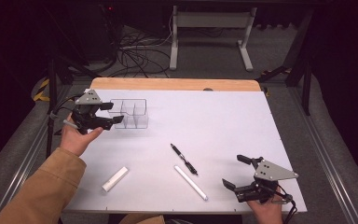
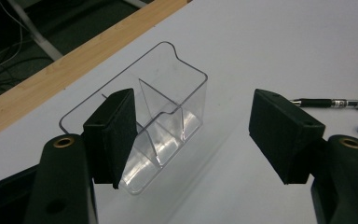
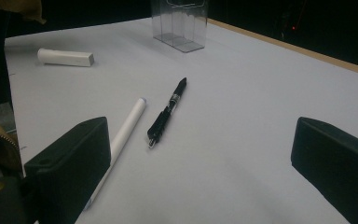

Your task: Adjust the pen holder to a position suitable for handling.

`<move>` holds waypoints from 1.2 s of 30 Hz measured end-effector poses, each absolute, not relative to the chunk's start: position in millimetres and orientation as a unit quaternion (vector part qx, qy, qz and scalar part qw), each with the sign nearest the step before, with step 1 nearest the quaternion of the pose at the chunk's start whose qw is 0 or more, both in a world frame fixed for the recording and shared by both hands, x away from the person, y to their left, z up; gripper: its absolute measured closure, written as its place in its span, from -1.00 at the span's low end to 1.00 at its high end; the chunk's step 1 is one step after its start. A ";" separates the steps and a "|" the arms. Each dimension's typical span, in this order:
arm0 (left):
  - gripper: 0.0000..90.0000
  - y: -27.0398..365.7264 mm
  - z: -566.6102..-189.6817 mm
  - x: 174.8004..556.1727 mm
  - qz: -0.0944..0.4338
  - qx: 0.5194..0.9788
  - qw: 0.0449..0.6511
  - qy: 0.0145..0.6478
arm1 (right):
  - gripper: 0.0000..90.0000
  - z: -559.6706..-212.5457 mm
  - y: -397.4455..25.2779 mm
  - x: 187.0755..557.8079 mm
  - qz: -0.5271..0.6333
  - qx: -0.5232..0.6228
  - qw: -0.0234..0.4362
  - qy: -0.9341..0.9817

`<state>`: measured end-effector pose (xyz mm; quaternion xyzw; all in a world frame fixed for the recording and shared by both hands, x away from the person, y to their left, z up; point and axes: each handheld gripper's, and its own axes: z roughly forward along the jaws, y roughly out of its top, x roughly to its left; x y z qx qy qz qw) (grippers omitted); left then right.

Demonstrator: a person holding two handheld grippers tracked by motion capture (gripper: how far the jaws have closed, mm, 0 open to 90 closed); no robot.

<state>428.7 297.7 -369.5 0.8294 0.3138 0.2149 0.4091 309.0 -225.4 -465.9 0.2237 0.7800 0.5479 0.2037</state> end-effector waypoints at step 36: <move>-0.08 289.9 -388.7 481.5 0.196 0.874 0.305 0.324 | -0.89 -468.0 -226.3 310.8 0.550 0.224 0.195 0.781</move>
